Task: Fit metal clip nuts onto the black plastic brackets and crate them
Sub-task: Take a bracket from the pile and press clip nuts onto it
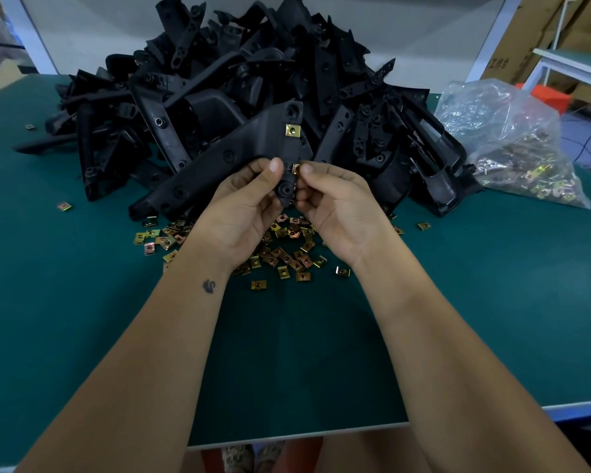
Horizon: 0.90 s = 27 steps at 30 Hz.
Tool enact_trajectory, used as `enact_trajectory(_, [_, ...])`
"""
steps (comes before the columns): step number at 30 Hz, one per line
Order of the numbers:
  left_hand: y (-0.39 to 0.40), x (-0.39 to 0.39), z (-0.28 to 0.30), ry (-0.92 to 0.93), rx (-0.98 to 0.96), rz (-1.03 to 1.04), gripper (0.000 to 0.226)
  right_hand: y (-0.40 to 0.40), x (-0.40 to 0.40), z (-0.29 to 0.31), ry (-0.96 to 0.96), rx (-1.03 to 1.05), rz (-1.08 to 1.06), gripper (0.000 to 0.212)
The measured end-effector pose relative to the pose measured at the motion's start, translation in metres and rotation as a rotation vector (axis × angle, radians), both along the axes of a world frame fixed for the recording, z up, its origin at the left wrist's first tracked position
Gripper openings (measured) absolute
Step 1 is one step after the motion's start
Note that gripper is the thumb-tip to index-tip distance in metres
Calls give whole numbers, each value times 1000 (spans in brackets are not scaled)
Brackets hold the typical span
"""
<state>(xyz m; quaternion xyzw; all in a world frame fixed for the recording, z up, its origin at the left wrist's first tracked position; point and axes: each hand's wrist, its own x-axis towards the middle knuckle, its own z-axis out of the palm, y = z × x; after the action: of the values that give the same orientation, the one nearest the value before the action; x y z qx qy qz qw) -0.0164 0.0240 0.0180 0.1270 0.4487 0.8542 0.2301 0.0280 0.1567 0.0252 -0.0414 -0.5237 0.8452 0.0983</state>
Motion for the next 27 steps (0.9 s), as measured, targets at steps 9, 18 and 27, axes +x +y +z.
enact_trajectory(9, [1, -1, -4, 80, -65, 9, 20, -4, 1, -1, 18, 146, -49, 17])
enact_trajectory(18, [5, -1, 0, -59, -11, 125, 33, -4, 0, 1, 1, 228, -243, 14])
enact_trajectory(27, [7, 4, 2, -54, 14, 169, 27, -15, 2, -4, 103, 833, -468, 38])
